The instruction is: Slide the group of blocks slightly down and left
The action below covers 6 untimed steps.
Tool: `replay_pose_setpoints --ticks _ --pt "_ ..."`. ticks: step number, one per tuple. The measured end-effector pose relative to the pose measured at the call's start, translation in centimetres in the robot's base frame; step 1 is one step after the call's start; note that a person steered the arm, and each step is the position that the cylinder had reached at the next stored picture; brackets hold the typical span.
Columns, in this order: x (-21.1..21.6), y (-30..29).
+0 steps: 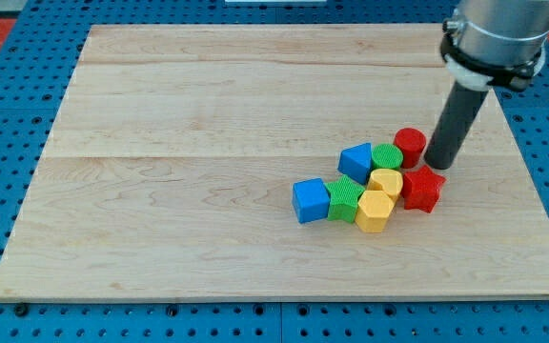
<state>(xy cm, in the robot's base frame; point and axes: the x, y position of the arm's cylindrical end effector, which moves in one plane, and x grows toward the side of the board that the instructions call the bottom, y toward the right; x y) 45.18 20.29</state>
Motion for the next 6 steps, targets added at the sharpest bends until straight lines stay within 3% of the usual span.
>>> replay_pose_setpoints --ticks 1,2,4,6 --pt "-3.6 2.7" --pt "-6.8 -0.1" --pt "-3.5 1.2" --pt "-2.2 -4.2"
